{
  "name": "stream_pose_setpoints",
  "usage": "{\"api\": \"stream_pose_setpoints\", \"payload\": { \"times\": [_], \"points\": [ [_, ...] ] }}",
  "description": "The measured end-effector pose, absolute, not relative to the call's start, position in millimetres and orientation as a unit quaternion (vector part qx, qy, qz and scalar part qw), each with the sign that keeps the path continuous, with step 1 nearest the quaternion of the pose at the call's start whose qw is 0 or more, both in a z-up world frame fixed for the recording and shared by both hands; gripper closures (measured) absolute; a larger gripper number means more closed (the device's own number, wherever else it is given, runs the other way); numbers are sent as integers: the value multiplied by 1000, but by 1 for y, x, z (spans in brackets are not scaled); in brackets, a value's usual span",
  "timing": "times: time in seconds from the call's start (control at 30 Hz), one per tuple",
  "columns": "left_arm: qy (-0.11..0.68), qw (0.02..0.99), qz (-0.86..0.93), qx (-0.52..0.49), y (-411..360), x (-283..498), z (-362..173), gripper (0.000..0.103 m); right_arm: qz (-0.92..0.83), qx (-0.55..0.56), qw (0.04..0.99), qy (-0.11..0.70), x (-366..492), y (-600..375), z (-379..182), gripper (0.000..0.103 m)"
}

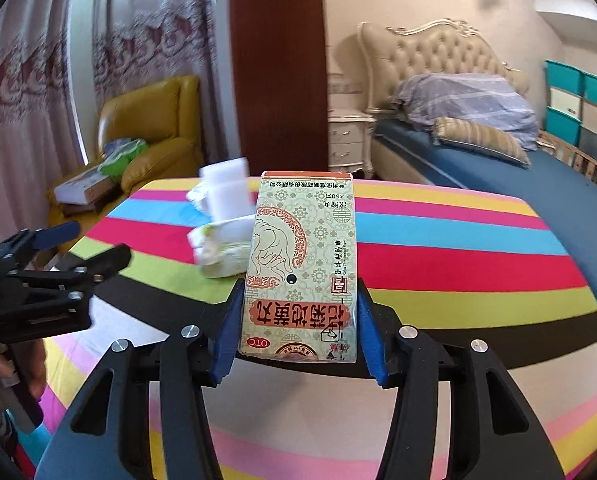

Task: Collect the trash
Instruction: 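Grasp the printed medicine box with the right tool while the left tool grasps the white paper bag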

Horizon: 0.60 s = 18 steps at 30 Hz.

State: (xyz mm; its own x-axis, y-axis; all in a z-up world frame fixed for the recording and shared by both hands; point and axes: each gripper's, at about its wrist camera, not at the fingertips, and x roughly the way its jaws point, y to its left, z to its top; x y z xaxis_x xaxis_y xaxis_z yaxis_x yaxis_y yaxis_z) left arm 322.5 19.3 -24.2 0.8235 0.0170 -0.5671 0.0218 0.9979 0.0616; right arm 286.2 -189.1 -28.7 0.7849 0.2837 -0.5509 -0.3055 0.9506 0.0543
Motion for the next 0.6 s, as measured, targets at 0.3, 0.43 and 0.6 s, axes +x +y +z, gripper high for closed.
{"api": "stream_pose_setpoints", "payload": {
  "times": [0.3, 0.43, 0.6],
  "points": [
    [354, 931, -53, 66, -19, 407, -51, 5, 147, 8, 942, 301, 301, -234, -38, 54],
    [366, 927, -57, 66, -26, 433, -57, 5, 146, 9, 942, 302, 309, -238, -41, 54],
    [381, 918, -77, 79, -45, 458, -67, 6, 144, 20, 940, 308, 315, -240, -45, 54]
  ]
}}
